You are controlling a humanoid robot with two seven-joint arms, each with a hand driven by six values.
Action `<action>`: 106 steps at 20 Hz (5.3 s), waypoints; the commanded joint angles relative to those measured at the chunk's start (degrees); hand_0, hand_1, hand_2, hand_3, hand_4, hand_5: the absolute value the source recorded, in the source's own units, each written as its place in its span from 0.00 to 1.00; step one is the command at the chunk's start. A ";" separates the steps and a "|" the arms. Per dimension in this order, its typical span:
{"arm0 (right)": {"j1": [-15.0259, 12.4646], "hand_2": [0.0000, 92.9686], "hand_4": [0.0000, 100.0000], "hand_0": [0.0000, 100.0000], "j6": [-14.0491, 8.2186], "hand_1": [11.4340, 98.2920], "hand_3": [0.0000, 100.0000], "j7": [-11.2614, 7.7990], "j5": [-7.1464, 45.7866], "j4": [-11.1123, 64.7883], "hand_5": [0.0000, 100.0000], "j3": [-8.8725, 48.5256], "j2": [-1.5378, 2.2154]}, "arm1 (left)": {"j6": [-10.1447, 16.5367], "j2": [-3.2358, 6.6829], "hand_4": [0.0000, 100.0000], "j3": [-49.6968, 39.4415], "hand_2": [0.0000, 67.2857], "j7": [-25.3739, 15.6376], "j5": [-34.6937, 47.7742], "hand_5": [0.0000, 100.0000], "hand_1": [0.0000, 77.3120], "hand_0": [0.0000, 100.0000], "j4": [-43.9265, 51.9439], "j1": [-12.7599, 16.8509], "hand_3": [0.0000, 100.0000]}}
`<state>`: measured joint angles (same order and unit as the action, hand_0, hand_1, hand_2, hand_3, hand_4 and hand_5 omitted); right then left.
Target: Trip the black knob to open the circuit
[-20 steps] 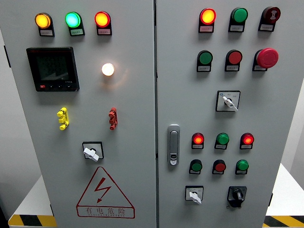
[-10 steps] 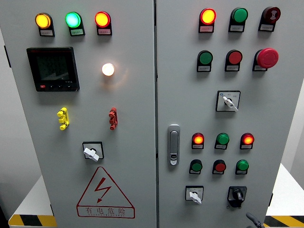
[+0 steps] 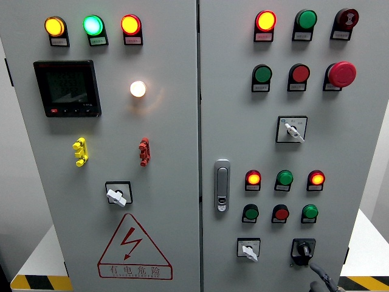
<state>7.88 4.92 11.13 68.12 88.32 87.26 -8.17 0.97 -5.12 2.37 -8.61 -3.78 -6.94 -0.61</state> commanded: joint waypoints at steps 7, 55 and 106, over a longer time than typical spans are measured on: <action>2.48 0.01 1.00 0.99 0.00 0.46 0.91 0.03 0.00 -3.33 1.00 0.10 0.00 | 0.00 0.02 0.07 0.00 0.19 0.00 0.00 0.01 0.04 0.00 0.00 -0.01 0.21; 2.75 0.02 1.00 1.00 0.00 0.42 0.93 2.32 -0.18 -0.52 1.00 -2.71 -0.27 | 0.00 -0.07 0.07 0.00 0.19 0.00 0.00 0.01 0.04 0.00 0.00 -0.01 0.21; 1.79 0.02 1.00 1.00 -0.18 0.40 0.95 2.41 -0.18 -0.52 1.00 -0.07 1.05 | 0.00 -0.07 0.07 0.00 0.19 0.00 0.00 0.01 0.04 0.00 0.00 -0.01 0.21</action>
<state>9.98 4.85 13.61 67.89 87.56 87.17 -7.25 0.97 -5.13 2.37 -8.61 -3.78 -6.94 -0.62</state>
